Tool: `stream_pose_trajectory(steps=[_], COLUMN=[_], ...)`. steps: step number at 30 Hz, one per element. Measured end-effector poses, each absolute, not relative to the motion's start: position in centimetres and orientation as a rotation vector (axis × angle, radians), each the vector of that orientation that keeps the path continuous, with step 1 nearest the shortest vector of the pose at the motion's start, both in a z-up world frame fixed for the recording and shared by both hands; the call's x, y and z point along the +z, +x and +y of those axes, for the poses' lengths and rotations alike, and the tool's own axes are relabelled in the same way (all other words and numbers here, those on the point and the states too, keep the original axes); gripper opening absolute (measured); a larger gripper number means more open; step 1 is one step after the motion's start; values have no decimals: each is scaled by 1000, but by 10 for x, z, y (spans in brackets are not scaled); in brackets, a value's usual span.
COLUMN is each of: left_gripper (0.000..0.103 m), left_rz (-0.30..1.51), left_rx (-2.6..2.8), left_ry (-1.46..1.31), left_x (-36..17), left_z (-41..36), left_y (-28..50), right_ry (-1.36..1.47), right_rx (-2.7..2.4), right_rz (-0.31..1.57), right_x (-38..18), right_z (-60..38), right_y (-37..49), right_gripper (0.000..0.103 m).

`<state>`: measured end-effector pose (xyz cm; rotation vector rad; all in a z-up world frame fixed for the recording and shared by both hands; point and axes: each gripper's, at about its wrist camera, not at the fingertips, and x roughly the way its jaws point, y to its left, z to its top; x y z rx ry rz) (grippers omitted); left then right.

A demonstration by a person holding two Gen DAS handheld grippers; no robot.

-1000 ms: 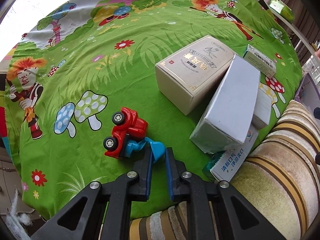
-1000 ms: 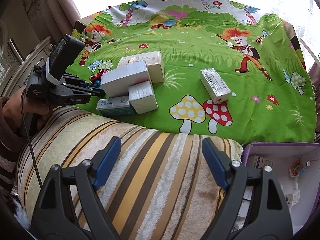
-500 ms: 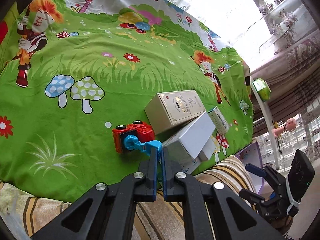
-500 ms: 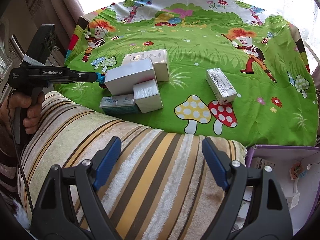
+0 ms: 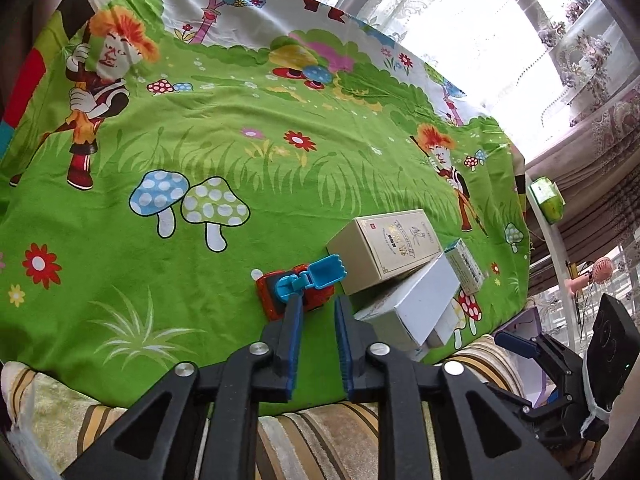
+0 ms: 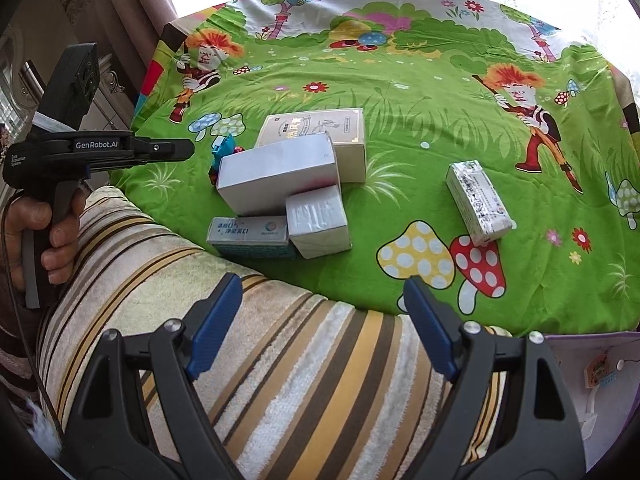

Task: Organize rigid objects
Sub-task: 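Lift the red toy car with left tool while right tool grasps a small white box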

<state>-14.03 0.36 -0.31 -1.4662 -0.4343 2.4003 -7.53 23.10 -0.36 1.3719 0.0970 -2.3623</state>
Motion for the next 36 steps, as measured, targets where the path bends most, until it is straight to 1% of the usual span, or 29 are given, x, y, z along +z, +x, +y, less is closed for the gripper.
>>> stream_pose_trajectory(steps=[1, 2, 9, 11, 12, 13, 14, 17, 19, 20, 21, 28, 36], left_gripper=[47, 57, 57, 55, 50, 34, 30, 29, 29, 29, 29, 29, 29], left_rz=[-406, -377, -155, -143, -144, -135, -124, -142, -153, -164, -175, -233, -230], left_rx=[2409, 2426, 2486, 2482, 2481, 2474, 2474, 2475, 2495, 2501, 2502, 2526, 2591], left_ry=[-1470, -1471, -1525, -1548, -1559, -1565, -1565, -1540, -1522, -1512, -1503, -1467, -1377], left_x=[-3, -3, -6, -11, -13, -15, -15, -14, -11, -9, -7, 1, 29], left_z=[7, 10, 36, 39, 40, 40, 41, 40, 37, 35, 33, 22, 16], left_y=[-142, -144, -157, -163, -165, -167, -166, -165, -162, -161, -160, -150, -135], right_ry=[1374, 1380, 1408, 1409, 1409, 1411, 1415, 1424, 1430, 1432, 1436, 1367, 1301], right_rx=[-2354, -2348, -2322, -2318, -2319, -2317, -2314, -2297, -2294, -2286, -2280, -2325, -2418], right_rz=[101, 106, 172, 196, 204, 207, 206, 191, 190, 183, 178, 180, 131], right_x=[-5, -6, -18, -20, -21, -22, -23, -27, -28, -29, -30, -19, -1], right_z=[228, 226, 212, 208, 206, 205, 205, 204, 204, 204, 204, 206, 224], right_y=[-79, -83, -100, -104, -107, -109, -112, -117, -118, -118, -118, -110, -96], right_gripper=[85, 85, 85, 85, 85, 85, 85, 84, 69, 54, 45, 44, 44])
